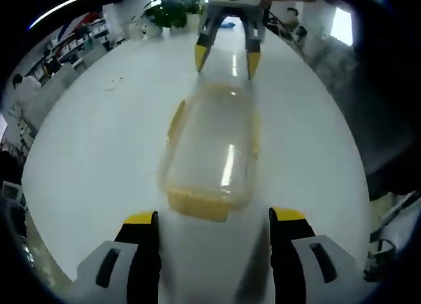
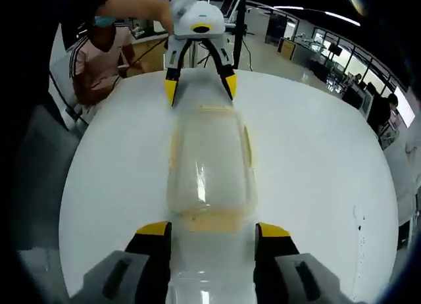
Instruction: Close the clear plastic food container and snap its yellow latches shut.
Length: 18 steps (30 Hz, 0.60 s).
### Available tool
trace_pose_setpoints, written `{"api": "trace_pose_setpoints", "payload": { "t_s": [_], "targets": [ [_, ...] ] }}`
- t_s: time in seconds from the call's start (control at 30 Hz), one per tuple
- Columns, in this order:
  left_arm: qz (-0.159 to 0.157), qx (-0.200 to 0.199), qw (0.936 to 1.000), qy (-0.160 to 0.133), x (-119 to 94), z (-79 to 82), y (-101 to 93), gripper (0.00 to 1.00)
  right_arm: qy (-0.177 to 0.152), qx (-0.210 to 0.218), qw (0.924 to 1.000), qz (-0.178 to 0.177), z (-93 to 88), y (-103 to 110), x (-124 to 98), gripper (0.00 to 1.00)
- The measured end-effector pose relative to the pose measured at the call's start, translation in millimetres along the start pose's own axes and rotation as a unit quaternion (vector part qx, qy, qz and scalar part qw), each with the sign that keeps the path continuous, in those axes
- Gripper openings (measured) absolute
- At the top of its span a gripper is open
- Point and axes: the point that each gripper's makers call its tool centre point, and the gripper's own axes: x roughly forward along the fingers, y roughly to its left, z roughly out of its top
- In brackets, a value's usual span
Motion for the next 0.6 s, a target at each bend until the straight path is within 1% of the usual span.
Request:
{"api": "trace_pose_setpoints", "payload": {
  "t_s": [0.03,0.1,0.13,0.2,0.23,0.27,0.3,0.33,0.37,0.43,0.53,0.57,0.6],
  "targets": [
    [-0.004,0.001,1.0000,0.001,1,-0.7,0.0,0.64,0.004,0.001,0.9999,0.009,0.8,1,3,0.48],
    [0.005,0.039,0.9989,0.026,2,-7.4,4.6,0.58,0.007,-0.002,0.9999,0.013,2.1,0,7,0.47],
    [0.000,0.044,0.9986,0.030,4,-10.2,5.1,0.57,0.013,-0.007,0.9997,0.018,1.8,0,10,0.46],
    [-0.009,0.035,0.9990,0.028,7,-11.5,5.6,0.58,0.026,-0.012,0.9992,0.028,-1.1,0,14,0.41],
    [-0.010,0.038,0.9988,0.028,7,-12.0,6.6,0.56,0.036,-0.014,0.9988,0.030,-3.8,0,16,0.39],
    [-0.022,0.043,0.9985,0.024,8,-11.6,4.9,0.54,0.049,-0.016,0.9982,0.030,-6.9,-2,17,0.37],
    [-0.021,0.040,0.9988,0.020,8,-10.5,6.2,0.52,0.050,-0.016,0.9980,0.035,-6.5,0,19,0.36],
    [-0.021,0.049,0.9985,0.015,9,-7.5,8.6,0.51,0.053,-0.013,0.9977,0.039,-6.7,0,19,0.36],
    [-0.021,0.046,0.9986,0.016,9,-5.9,11.4,0.49,0.051,-0.013,0.9978,0.039,-4.7,-1,20,0.36],
    [-0.025,0.057,0.9977,0.026,8,-5.3,11.7,0.44,0.049,-0.016,0.9978,0.043,-2.6,-1,21,0.36],
    [-0.034,0.074,0.9961,0.033,10,-5.3,11.8,0.38,0.046,-0.024,0.9976,0.047,0.2,-2,23,0.37],
    [-0.035,0.077,0.9958,0.034,11,-4.9,12.0,0.38,0.057,-0.028,0.9968,0.048,-2.1,-1,26,0.37],
    [-0.036,0.078,0.9958,0.032,11,-4.3,12.0,0.38,0.065,-0.034,0.9965,0.041,-4.2,-2,27,0.37]
  ]
}}
